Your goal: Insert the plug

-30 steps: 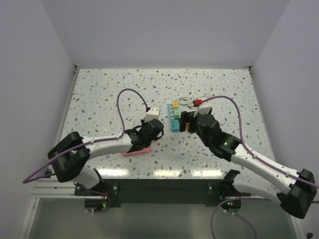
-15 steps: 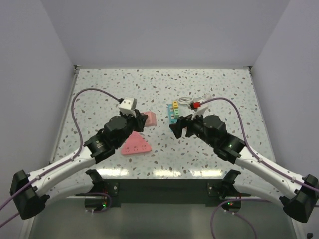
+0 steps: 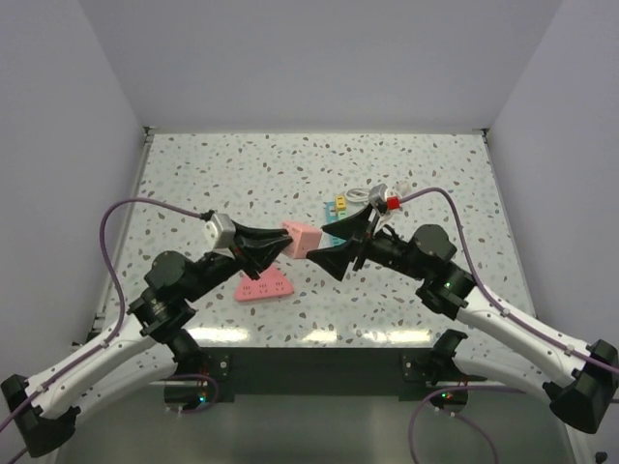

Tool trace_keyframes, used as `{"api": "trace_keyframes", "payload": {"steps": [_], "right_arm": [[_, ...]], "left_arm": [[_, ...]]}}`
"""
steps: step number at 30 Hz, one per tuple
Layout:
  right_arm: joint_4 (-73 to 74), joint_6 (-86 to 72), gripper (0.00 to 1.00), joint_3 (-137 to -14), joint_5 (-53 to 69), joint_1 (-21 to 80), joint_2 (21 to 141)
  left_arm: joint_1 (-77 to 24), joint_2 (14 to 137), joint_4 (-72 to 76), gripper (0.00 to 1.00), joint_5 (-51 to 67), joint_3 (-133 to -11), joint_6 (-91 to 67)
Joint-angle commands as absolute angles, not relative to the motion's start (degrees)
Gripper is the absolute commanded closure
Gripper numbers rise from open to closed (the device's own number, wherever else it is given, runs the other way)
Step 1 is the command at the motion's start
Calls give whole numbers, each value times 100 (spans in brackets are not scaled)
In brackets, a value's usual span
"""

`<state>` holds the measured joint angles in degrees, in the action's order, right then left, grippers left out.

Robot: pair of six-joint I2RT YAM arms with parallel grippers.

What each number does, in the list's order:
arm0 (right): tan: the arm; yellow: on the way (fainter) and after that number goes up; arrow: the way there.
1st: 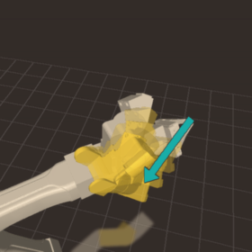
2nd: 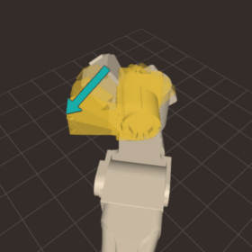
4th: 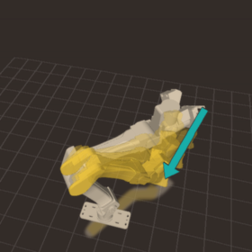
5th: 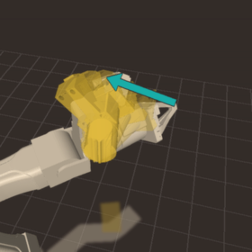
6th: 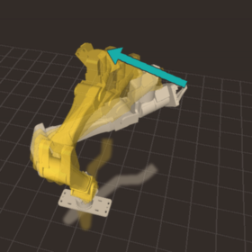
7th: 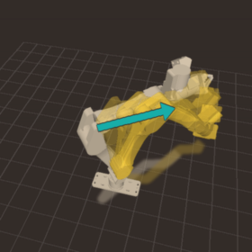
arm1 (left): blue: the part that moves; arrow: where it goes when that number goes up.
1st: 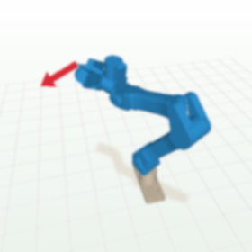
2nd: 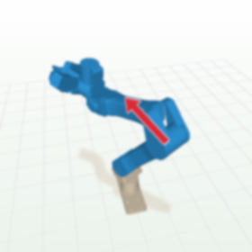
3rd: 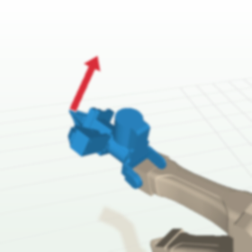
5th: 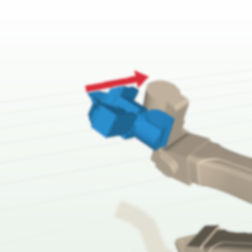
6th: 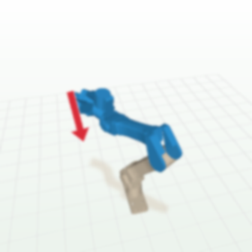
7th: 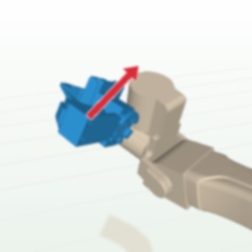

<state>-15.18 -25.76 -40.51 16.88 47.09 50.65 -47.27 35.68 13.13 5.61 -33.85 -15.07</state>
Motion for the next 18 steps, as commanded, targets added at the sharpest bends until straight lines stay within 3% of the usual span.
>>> {"api": "trace_keyframes", "payload": {"steps": [1, 18], "right_arm": [[-2390, -2786, 3, -3920, 2320, 4685, 4984], [-4087, -2988, 1, -3401, 3524, 4685, 4658]], "left_arm": [[-4702, 3332, 2346, 100, 1607, -3375, -1240], [-4702, 3234, 3849, 100, 3049, -3138, -1600]]}}
